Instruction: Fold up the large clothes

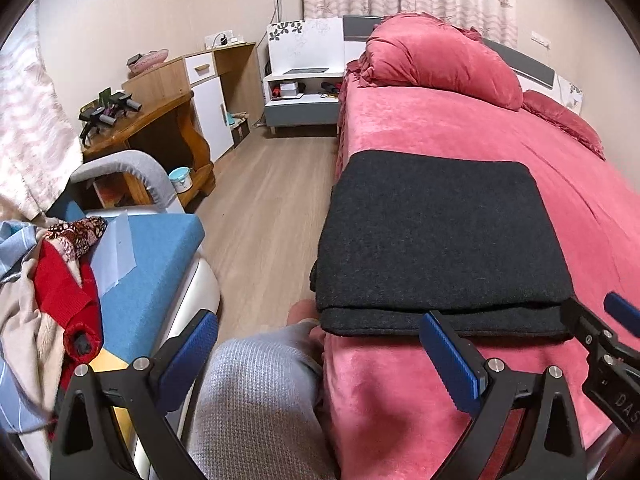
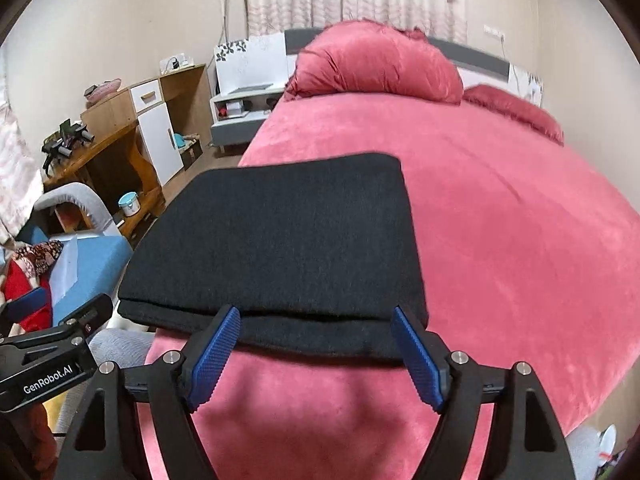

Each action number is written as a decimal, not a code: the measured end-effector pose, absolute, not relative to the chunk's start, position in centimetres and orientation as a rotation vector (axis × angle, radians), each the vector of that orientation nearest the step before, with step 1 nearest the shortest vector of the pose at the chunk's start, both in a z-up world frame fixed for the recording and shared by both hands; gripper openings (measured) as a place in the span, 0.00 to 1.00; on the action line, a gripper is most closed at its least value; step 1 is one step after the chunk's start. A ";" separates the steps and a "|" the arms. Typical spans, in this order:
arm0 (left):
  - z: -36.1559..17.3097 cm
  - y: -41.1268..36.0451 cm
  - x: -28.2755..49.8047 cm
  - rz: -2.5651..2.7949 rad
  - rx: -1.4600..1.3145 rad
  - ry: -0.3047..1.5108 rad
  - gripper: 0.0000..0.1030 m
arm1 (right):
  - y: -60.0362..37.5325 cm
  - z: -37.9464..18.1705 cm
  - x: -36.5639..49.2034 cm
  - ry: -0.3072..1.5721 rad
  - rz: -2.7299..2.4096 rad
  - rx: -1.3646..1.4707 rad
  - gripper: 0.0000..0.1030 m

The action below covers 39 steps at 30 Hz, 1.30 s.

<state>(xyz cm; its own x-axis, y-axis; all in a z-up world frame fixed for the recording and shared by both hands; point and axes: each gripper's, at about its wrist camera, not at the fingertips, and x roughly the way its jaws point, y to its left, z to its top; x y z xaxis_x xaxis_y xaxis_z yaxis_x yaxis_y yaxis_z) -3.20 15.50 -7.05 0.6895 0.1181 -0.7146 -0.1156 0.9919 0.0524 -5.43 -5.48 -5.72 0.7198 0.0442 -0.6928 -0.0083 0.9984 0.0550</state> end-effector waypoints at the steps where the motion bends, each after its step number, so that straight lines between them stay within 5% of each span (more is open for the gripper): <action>1: -7.1 15.5 -3.2 0.131 0.001 0.802 0.98 | -5.5 -5.9 -5.4 0.773 0.028 0.059 0.77; 39: -8.3 13.8 -3.5 0.077 0.038 0.851 0.98 | -6.4 -7.2 -5.3 0.806 0.005 0.110 0.77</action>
<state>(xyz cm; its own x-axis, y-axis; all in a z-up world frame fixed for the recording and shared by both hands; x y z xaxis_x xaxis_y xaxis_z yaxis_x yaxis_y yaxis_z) -3.52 13.85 -8.31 0.6569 0.0834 -0.7494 -0.0531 0.9965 0.0643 -5.29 -6.36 -7.23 0.6926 0.0458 -0.7199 0.0378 0.9943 0.0996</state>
